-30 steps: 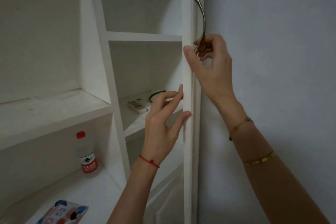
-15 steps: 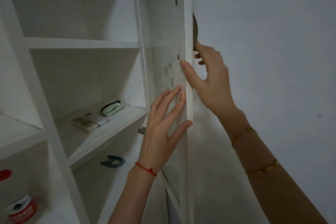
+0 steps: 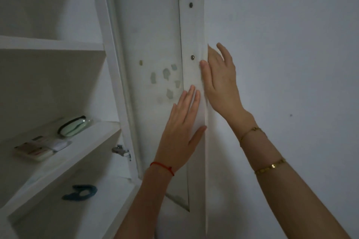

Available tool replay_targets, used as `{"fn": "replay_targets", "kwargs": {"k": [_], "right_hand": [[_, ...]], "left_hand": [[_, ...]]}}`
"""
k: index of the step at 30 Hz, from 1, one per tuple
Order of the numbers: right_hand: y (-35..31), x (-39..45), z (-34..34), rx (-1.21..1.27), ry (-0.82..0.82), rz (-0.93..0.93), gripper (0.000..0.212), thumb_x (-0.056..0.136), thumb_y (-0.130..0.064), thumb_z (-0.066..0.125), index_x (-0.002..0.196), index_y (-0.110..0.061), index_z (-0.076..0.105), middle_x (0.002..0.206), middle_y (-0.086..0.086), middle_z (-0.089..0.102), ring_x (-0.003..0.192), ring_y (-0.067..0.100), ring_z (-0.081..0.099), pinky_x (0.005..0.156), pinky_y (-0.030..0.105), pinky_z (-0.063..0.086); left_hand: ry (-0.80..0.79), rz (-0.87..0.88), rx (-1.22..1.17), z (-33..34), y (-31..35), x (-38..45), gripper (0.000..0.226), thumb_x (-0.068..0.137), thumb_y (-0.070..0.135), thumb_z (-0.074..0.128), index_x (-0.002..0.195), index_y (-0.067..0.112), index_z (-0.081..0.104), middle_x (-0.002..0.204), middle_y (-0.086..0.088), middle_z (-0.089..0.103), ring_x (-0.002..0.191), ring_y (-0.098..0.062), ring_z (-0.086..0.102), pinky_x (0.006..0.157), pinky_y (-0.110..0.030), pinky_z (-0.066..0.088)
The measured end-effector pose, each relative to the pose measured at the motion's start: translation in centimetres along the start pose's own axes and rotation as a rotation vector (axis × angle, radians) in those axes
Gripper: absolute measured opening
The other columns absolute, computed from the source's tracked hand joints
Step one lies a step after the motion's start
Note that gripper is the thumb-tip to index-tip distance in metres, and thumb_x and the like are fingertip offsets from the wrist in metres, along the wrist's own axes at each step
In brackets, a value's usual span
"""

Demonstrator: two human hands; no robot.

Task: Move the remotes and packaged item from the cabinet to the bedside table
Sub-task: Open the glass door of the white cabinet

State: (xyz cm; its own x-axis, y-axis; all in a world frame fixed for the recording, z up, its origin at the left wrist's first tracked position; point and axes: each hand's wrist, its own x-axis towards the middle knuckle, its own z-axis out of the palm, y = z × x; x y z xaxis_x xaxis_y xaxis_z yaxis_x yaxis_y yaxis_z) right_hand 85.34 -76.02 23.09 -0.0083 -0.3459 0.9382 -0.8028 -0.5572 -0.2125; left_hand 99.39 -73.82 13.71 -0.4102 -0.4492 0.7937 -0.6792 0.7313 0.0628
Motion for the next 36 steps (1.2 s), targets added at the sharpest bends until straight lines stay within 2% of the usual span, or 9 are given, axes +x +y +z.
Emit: {"fn": "replay_targets", "kwargs": {"k": [6, 12, 22, 32, 36], "right_hand": [[3.5, 1.1, 0.3, -0.051, -0.034, 0.005, 0.053, 0.105, -0.032, 0.021, 0.153, -0.01, 0.02, 0.161, 0.001, 0.023, 0.151, 0.018, 0.006, 0.123, 0.041, 0.003], [7.4, 2.7, 1.5, -0.07, -0.036, -0.021, 0.052, 0.107, -0.025, 0.024, 0.155, -0.01, 0.01, 0.164, 0.002, 0.01, 0.152, 0.019, -0.001, 0.123, 0.042, -0.001], [12.0, 4.6, 3.7, -0.053, -0.062, -0.055, 0.052, 0.107, -0.024, 0.024, 0.154, -0.009, 0.01, 0.164, 0.004, 0.01, 0.152, 0.021, -0.001, 0.124, 0.043, 0.001], [11.2, 4.3, 3.3, 0.023, 0.01, -0.103, 0.053, 0.105, -0.019, 0.03, 0.153, -0.006, 0.013, 0.163, 0.007, 0.014, 0.152, 0.022, 0.002, 0.124, 0.04, 0.001], [9.9, 3.6, 3.1, 0.007, 0.047, -0.163, 0.053, 0.104, -0.016, 0.033, 0.153, -0.002, 0.016, 0.162, 0.01, 0.016, 0.151, 0.026, 0.004, 0.124, 0.042, 0.002]], "left_hand": [[-0.028, 0.0, 0.088, 3.6, -0.9, 2.5, 0.071, 0.103, 0.039, 0.038, 0.156, 0.017, -0.004, 0.165, 0.001, -0.011, 0.151, -0.013, -0.012, 0.124, -0.042, 0.002], [-0.034, -0.023, 0.147, 6.7, -1.8, 4.9, 0.071, 0.102, 0.04, 0.036, 0.156, 0.016, -0.005, 0.165, 0.0, -0.011, 0.151, -0.013, -0.013, 0.123, -0.041, -0.001], [-0.038, -0.044, 0.162, 10.3, -3.7, 7.6, 0.071, 0.102, 0.036, 0.039, 0.156, 0.014, -0.002, 0.165, -0.001, -0.011, 0.151, -0.013, -0.013, 0.124, -0.042, 0.001], [-0.029, -0.064, 0.045, 9.0, -2.7, 7.2, 0.07, 0.103, 0.031, 0.044, 0.156, 0.013, 0.003, 0.165, 0.002, -0.005, 0.152, -0.01, -0.007, 0.125, -0.038, 0.001], [-0.014, -0.103, 0.102, 7.6, -3.0, 6.4, 0.069, 0.102, 0.032, 0.043, 0.156, 0.012, 0.006, 0.165, 0.001, 0.001, 0.152, -0.011, -0.005, 0.125, -0.039, 0.004]]}}
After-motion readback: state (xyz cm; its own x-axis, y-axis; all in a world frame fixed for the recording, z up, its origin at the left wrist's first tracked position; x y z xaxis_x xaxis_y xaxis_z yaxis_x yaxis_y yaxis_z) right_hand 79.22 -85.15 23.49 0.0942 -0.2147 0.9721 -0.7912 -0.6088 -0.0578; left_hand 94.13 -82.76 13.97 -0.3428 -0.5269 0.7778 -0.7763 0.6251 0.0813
